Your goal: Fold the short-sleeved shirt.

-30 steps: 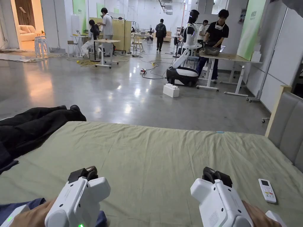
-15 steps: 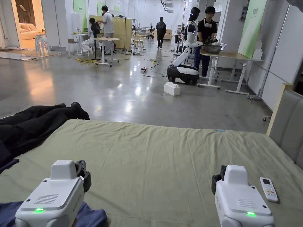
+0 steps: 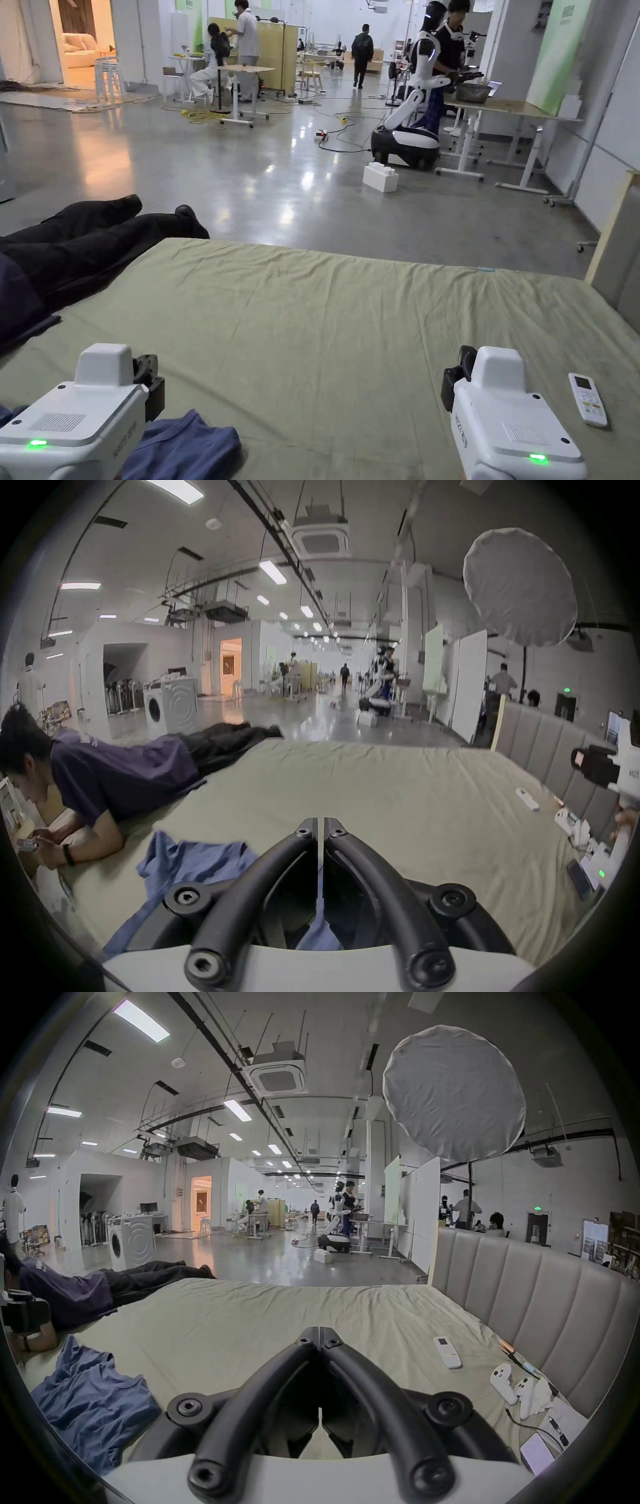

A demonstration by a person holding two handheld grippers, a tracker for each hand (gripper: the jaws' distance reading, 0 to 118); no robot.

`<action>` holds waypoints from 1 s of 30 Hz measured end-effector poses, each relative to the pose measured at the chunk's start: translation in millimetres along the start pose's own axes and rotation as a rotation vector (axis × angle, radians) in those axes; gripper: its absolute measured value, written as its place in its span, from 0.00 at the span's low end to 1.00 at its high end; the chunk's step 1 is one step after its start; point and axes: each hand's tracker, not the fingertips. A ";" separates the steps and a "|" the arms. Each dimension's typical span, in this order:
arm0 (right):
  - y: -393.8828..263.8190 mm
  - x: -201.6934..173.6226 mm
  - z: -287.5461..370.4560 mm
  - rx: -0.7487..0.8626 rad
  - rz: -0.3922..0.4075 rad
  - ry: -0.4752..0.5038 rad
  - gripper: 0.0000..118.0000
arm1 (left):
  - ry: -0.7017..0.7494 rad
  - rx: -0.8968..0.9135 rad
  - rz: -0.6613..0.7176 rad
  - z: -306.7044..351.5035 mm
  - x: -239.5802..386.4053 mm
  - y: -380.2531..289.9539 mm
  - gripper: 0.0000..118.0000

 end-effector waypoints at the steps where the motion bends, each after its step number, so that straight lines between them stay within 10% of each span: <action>1: -2.2 -3.1 -0.9 -0.005 0.005 0.012 0.00 | 0.008 -0.028 0.008 0.9 -10.6 -6.1 0.02; 11: -33.0 -31.9 -15.8 -0.103 0.028 0.083 0.00 | 0.043 -0.489 0.021 -19.5 -109.9 -68.2 0.02; 17: -47.0 -46.7 -23.5 -0.147 0.046 0.113 0.00 | 0.043 -0.639 0.007 -48.0 -130.4 -111.8 0.78; 26: -58.6 -49.7 -26.5 -0.189 0.063 0.121 0.00 | 0.060 -0.753 0.003 -85.3 -125.8 -159.6 0.73; 30: -63.1 -48.2 -26.8 -0.198 0.062 0.115 0.00 | 0.035 -0.699 -0.087 -89.4 -118.7 -154.6 0.05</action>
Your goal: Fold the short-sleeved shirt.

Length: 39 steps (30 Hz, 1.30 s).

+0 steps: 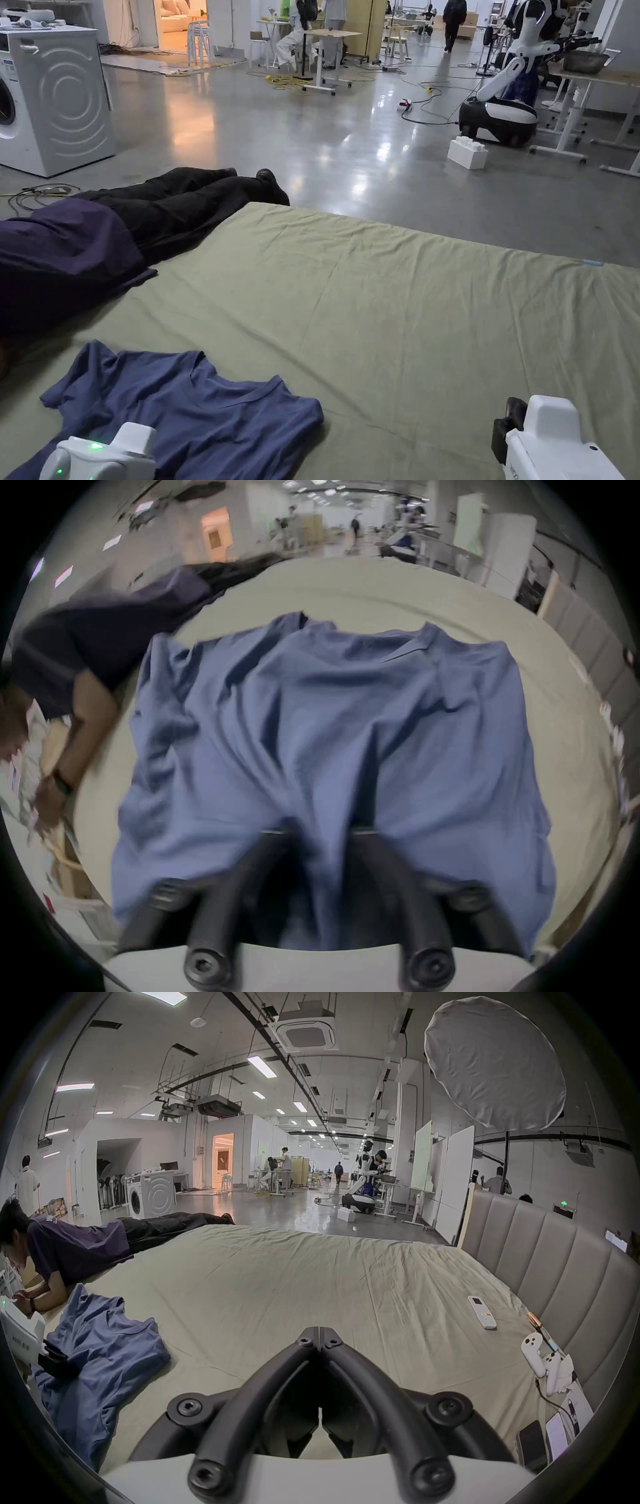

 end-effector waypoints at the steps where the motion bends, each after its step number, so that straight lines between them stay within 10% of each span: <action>1: -1.1 0.1 -0.7 -0.003 -0.004 0.000 0.00 | 0.050 0.014 -0.052 -1.6 5.4 0.2 0.05; 17: -3.9 4.4 2.9 -0.019 -0.039 0.000 0.00 | -0.117 0.357 0.156 63.2 -3.6 9.7 0.03; 39: 22.5 90.5 54.7 0.113 -0.105 -0.126 0.00 | -0.405 0.841 -0.104 238.2 156.9 188.0 0.03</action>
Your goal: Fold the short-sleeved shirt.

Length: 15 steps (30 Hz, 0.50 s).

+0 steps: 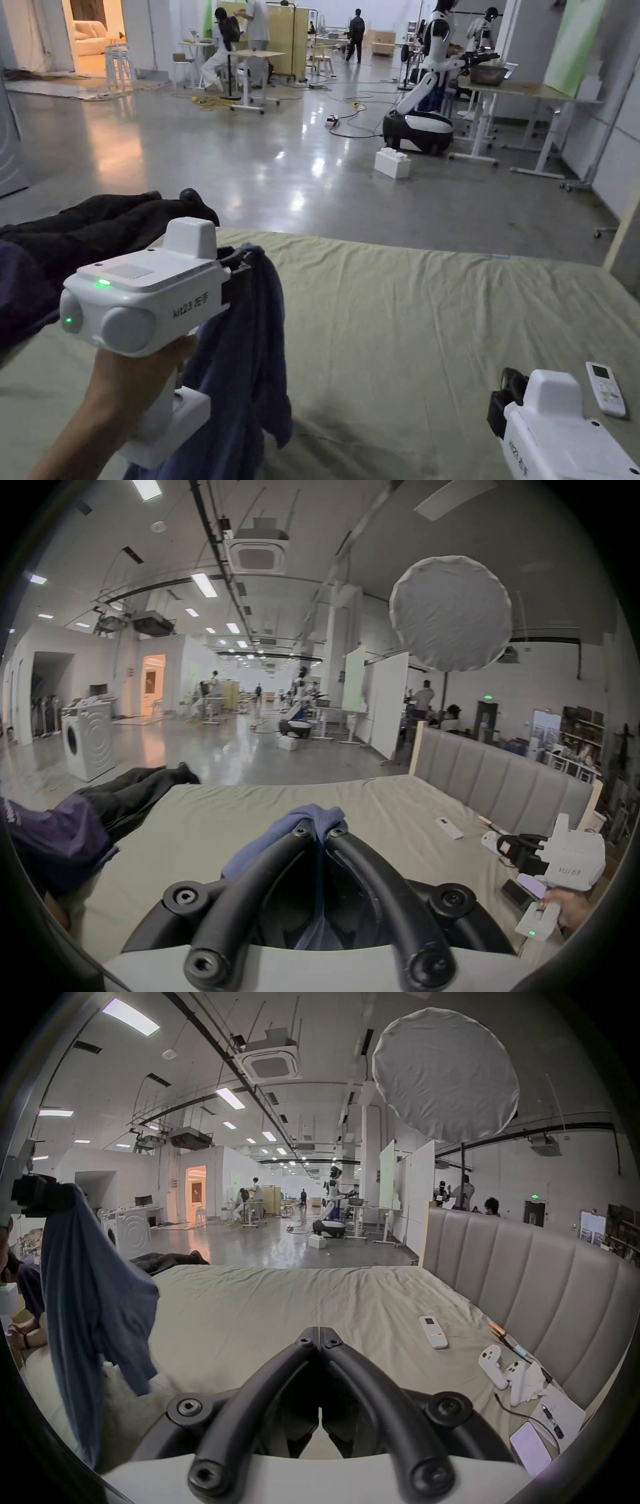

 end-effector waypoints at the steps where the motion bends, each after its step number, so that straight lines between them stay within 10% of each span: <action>1: 0.4 7.0 2.1 0.004 -0.006 -0.011 0.00 | -0.028 -0.001 -0.009 -7.9 12.9 4.9 0.03; 15: -8.5 83.4 26.6 -0.017 -0.073 -0.148 0.00 | -0.303 -0.232 0.000 -111.6 158.8 -61.0 0.03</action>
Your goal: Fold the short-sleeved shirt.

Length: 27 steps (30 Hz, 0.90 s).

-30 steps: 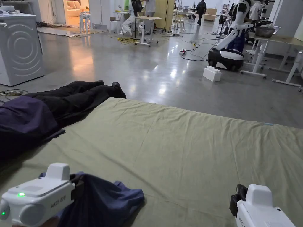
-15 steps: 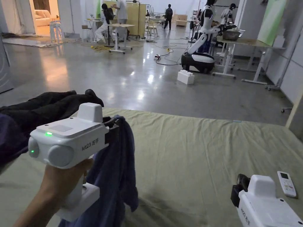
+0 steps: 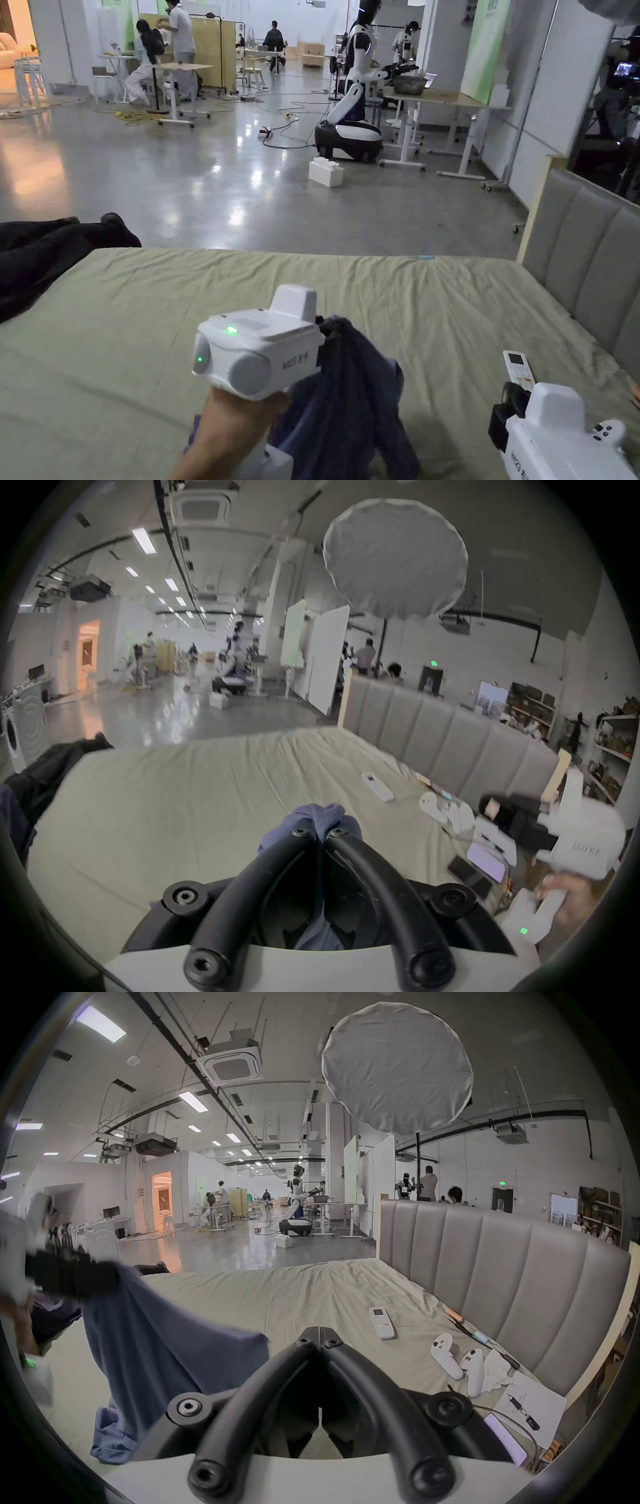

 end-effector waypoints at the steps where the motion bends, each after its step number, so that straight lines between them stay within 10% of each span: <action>1: -0.8 3.5 0.6 -0.002 -0.005 -0.002 0.00 | -0.008 -0.036 -0.010 -8.0 4.9 -13.5 0.03; 8: -12.1 11.7 -1.1 -0.035 0.004 -0.022 0.00 | 0.023 -0.215 0.015 -43.7 12.9 -91.4 0.10; 14: -22.1 2.9 -6.4 -0.084 0.021 0.005 0.00 | 0.124 -0.267 0.043 -30.9 -3.7 -114.5 0.69; 23: -3.0 -26.6 -6.0 -0.043 0.057 0.059 0.00 | 0.325 -0.019 0.050 48.9 -53.8 -87.0 0.72; 27: 5.5 -41.3 -3.7 0.000 0.066 0.063 0.00 | 0.433 0.121 0.080 94.5 -61.8 -78.5 0.39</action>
